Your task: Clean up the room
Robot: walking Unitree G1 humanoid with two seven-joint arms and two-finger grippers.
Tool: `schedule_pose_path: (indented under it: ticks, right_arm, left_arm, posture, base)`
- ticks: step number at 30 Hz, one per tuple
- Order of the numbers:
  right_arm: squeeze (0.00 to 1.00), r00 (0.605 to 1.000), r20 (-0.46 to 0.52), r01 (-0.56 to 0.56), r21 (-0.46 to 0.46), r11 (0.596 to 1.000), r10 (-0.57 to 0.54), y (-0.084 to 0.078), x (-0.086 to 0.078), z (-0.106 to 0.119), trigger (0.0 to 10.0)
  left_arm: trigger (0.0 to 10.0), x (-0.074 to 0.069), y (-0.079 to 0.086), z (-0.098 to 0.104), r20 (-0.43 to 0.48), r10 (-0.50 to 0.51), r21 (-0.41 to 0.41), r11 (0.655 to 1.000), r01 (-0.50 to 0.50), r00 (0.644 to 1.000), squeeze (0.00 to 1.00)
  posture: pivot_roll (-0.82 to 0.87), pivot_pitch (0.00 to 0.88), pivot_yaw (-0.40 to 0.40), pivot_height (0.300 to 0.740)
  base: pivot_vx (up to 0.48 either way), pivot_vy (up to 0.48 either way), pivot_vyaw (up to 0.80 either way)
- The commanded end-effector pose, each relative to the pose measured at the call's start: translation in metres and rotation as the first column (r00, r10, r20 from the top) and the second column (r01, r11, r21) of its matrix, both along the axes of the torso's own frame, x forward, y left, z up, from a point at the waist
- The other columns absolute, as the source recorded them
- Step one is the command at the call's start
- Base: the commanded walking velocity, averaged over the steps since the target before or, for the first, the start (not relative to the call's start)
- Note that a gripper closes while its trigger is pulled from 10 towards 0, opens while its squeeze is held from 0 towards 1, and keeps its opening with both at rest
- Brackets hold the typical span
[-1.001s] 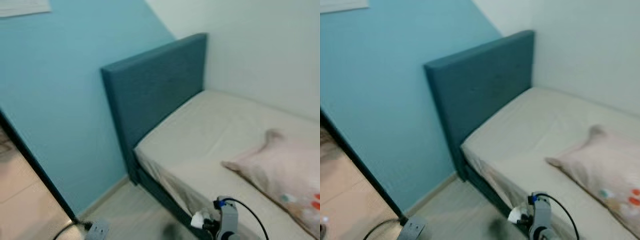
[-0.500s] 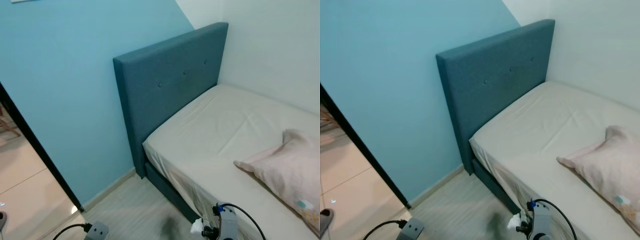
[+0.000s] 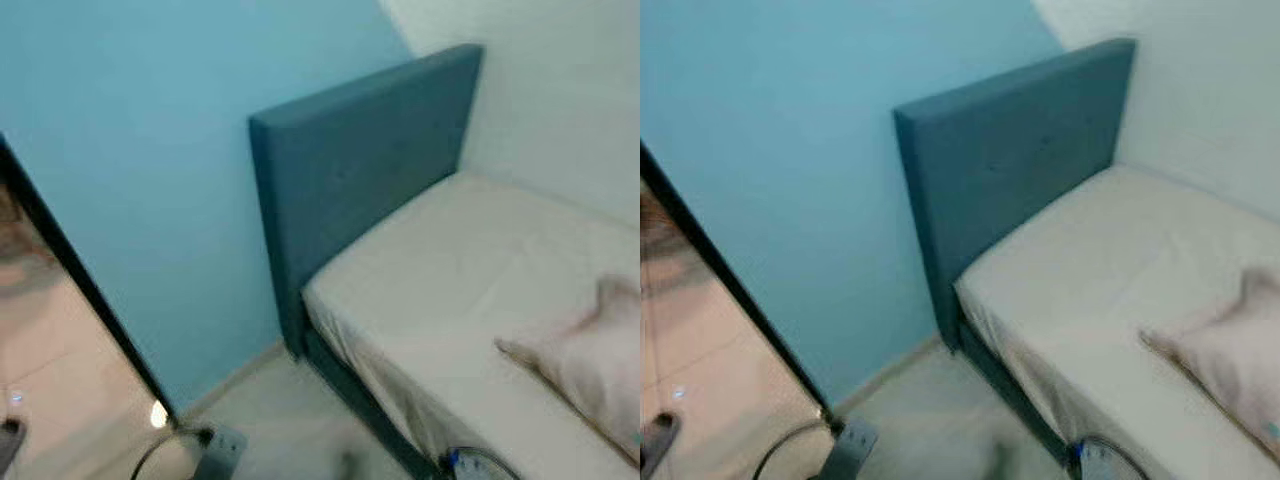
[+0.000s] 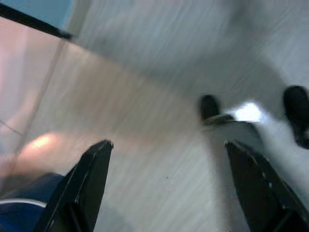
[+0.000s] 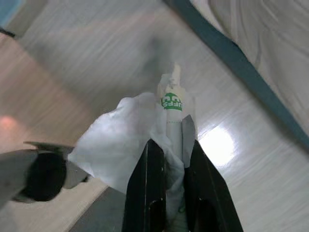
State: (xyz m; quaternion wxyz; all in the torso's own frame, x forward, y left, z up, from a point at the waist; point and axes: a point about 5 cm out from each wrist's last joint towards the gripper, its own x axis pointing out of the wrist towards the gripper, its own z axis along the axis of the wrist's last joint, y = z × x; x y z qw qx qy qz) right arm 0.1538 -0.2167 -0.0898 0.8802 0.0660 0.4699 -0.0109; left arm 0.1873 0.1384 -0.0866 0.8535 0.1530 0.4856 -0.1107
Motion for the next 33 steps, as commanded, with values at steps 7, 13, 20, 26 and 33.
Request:
schedule_pose_path:
  ticks: [7, 13, 20, 26, 33]
  right_arm:
    - [0.0, 0.998, -0.021, -0.063, -0.002, 0.998, 0.063, 0.007, -0.003, -0.002, 10.0]
    - [0.0, 0.984, -0.043, -0.176, -0.039, 0.984, 0.175, 0.004, -0.002, -0.001, 10.0]
    - [0.0, 0.972, -0.023, -0.236, -0.073, 0.969, 0.235, 0.001, 0.014, 0.006, 10.0]
    - [0.0, 0.973, 0.05, -0.223, -0.058, 0.973, 0.226, 0.012, 0.036, 0.014, 10.0]
    - [0.0, 0.971, 0.089, -0.22, -0.049, 0.974, 0.223, 0.02, 0.047, 0.019, 10.0]
  left_arm:
    - [10.0, -0.004, -0.008, -0.002, -0.02, 0.034, 0.019, 0.999, -0.033, 0.999, 0.0]
    - [10.0, 0.001, -0.019, 0.001, 0.0, 0.116, -0.004, 0.993, -0.116, 0.993, 0.0]
    - [10.0, -0.001, -0.027, 0.001, -0.009, 0.181, -0.025, 0.983, -0.181, 0.983, 0.0]
    - [10.0, 0.005, -0.005, 0.002, -0.003, 0.181, 0.006, 0.983, -0.181, 0.983, 0.0]
    - [10.0, 0.004, -0.006, 0.002, 0.005, 0.143, 0.015, 0.99, -0.143, 0.99, 0.0]
  posture:
    - [-0.05, 0.0, -0.057, 0.74]
    - [-0.01, 0.0, -0.145, 0.74]
    - [-0.01, 0.0, -0.167, 0.74]
    - [-0.01, 0.0, -0.158, 0.74]
    - [0.0, 0.0, -0.123, 0.74]
  base:
    - [0.0, 0.0, 0.51]
    - [0.0, 0.0, 0.51]
    - [0.0, 0.0, 0.51]
    - [0.0, 0.0, 0.51]
    - [0.0, 0.0, 0.51]
